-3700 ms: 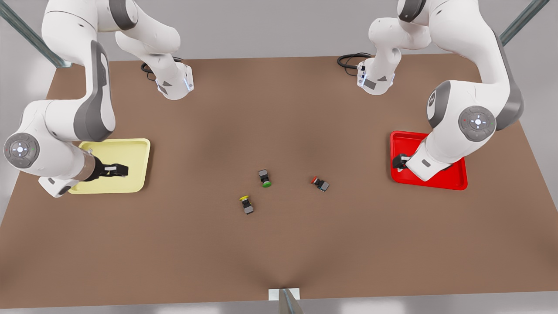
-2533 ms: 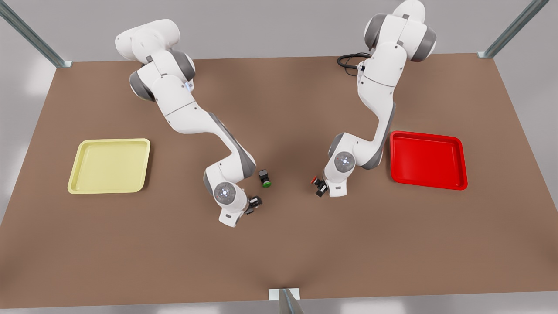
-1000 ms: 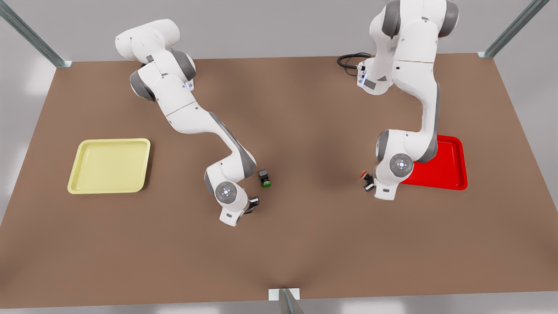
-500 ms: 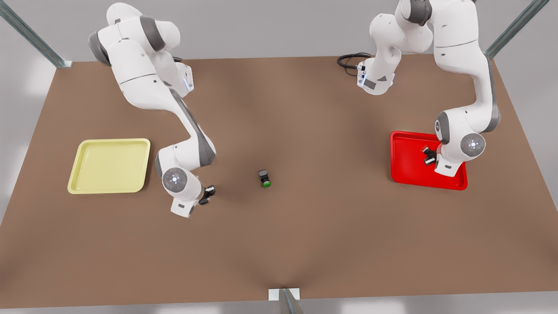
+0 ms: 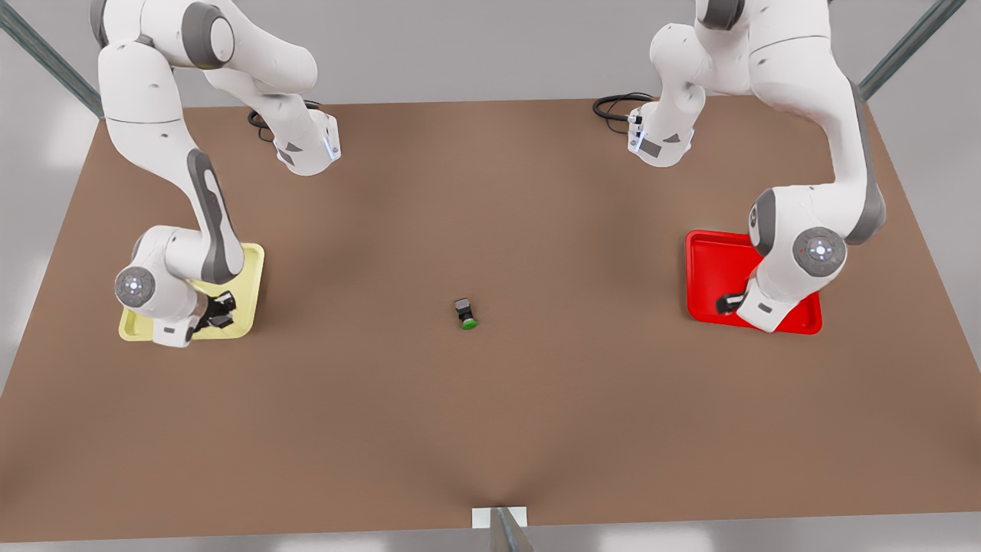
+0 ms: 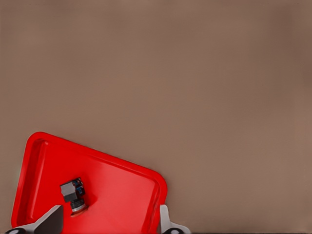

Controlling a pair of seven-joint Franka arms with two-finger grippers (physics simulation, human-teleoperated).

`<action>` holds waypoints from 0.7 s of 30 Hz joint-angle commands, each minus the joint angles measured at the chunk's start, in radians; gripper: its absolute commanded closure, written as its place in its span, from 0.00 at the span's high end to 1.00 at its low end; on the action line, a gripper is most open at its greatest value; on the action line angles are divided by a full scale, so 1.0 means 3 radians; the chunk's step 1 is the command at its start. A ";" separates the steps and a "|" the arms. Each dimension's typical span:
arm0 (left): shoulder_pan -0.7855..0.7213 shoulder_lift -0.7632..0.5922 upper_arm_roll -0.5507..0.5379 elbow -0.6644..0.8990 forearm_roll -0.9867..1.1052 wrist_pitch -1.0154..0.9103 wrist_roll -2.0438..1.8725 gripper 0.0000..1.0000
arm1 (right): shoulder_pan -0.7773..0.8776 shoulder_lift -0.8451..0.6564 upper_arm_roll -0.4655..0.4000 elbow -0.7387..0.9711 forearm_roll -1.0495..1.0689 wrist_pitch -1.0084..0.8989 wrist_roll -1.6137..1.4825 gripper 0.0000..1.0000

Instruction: Place the switches on the corresponding trays according to their colors

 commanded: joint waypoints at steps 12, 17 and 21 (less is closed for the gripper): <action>0.1474 -0.0073 -0.2025 0.0908 0.0369 -0.0721 0.0027 1.00 | 0.0000 0.0040 -0.0035 0.0131 -0.0023 -0.0178 -0.0085 0.98; 0.1474 -0.0078 -0.2030 0.0903 0.0364 -0.0721 0.0022 1.00 | 0.0261 -0.0277 0.0164 0.1987 0.0028 -0.2407 0.1326 1.00; 0.1474 -0.0078 -0.2030 0.0898 0.0364 -0.0721 0.0022 1.00 | 0.0220 -0.0415 0.0246 0.2524 -0.0008 -0.2873 0.2303 1.00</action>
